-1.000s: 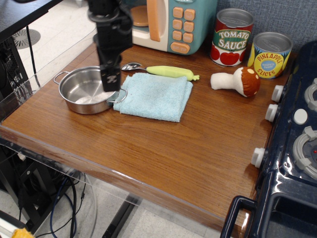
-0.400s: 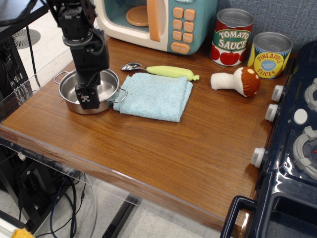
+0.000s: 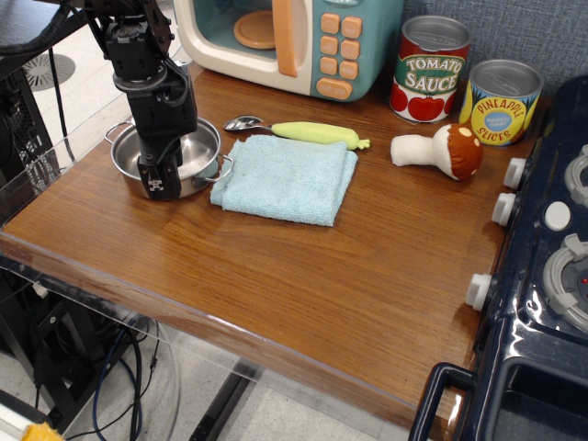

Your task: Put the pot on the right of the cloth

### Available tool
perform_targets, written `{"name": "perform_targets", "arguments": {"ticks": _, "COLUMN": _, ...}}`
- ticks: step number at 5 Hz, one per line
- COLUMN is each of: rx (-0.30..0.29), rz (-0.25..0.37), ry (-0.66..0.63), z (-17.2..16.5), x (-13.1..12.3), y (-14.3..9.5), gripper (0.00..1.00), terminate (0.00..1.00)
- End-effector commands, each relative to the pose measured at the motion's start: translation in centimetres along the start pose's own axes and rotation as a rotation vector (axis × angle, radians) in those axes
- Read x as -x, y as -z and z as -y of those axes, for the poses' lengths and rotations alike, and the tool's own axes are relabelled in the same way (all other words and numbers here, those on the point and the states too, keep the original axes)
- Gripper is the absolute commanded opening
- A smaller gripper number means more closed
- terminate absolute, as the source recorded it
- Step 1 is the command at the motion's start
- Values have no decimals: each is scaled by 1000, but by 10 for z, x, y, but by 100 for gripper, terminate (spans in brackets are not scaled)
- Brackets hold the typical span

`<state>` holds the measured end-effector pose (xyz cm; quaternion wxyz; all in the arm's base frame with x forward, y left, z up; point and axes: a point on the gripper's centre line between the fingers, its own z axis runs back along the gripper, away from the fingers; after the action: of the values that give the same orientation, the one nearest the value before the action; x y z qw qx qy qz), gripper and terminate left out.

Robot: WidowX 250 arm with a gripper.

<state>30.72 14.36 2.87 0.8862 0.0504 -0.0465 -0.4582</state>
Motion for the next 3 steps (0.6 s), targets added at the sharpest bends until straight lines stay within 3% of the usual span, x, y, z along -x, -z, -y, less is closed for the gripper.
{"name": "perform_targets", "arguments": {"ticks": 1, "rx": -49, "rz": -11, "ry": 24, "z": -4, "x": -2, "y": -14, "gripper": 0, "terminate": 0}}
{"name": "perform_targets", "arguments": {"ticks": 3, "rx": -94, "rz": 22, "ry": 63, "z": -4, "x": -7, "y": -29, "gripper": 0, "terminate": 0}}
